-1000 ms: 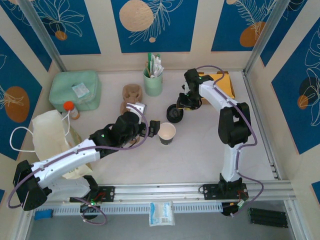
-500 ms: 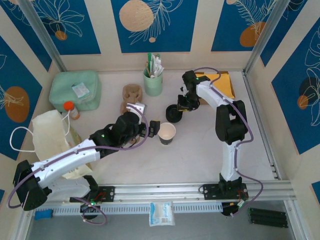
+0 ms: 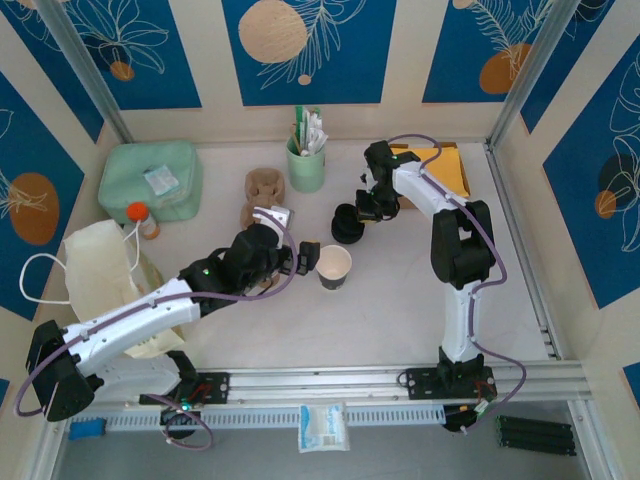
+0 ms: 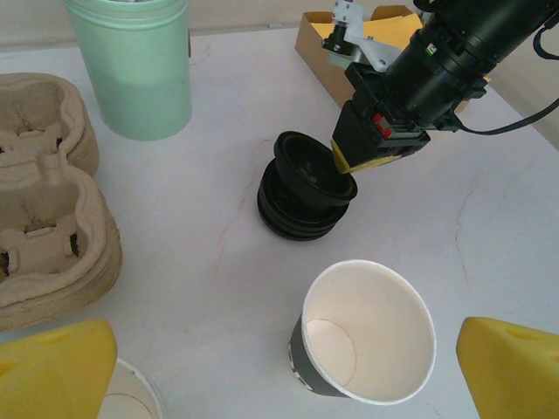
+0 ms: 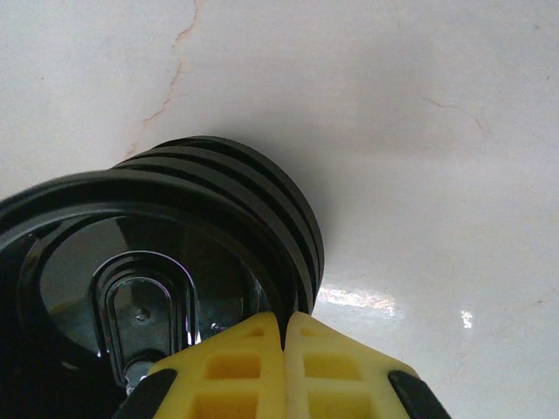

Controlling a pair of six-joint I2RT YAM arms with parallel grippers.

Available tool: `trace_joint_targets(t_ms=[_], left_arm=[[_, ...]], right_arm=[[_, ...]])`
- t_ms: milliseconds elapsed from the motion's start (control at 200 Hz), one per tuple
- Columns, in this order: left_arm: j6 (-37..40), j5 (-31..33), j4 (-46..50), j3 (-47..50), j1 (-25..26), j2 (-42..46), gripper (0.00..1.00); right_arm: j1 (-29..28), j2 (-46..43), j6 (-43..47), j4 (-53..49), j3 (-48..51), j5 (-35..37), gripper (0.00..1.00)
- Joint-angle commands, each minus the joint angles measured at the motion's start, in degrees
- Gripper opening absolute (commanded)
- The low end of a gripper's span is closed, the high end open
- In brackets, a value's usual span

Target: Pack the takeout coffee

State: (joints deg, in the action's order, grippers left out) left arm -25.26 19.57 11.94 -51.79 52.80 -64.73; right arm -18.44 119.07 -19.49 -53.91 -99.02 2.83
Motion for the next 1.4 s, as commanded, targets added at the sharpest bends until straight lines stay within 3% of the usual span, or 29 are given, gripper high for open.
trace_joint_targets(t_ms=[0, 485, 735, 970, 1170, 1391], left_arm=[[-0.7, -0.1, -0.8, 0.7, 0.6, -0.2, 0.99], [-1.0, -0.4, -1.2, 0.1, 0.6, -1.0, 0.99], [-4.2, -2.0, -5.4, 0.6, 0.5, 1.0, 0.99], [-10.6, -6.9, -15.1, 0.0, -2.5, 2.2, 0.99], [-19.9, -19.7, -21.8, -3.7, -9.9, -1.0, 0.99], [-33.1, -31.4, -36.0, -5.8, -16.2, -5.8, 1.0]], right_arm=[[-0.2, -2.5, 0.4, -1.8, -1.7, 0.0, 0.0], [1.5, -7.1, -0.8, -1.4, -1.4, -2.0, 0.0], [2.7, -15.4, -3.4, 1.1, 2.3, -8.9, 0.0], [5.1, -24.8, -9.3, 8.1, 8.7, -26.1, 0.0], [6.8, -28.5, -16.7, 18.0, 13.5, -44.8, 0.0], [6.8, -29.8, -24.8, 28.4, 17.2, -55.4, 0.0]])
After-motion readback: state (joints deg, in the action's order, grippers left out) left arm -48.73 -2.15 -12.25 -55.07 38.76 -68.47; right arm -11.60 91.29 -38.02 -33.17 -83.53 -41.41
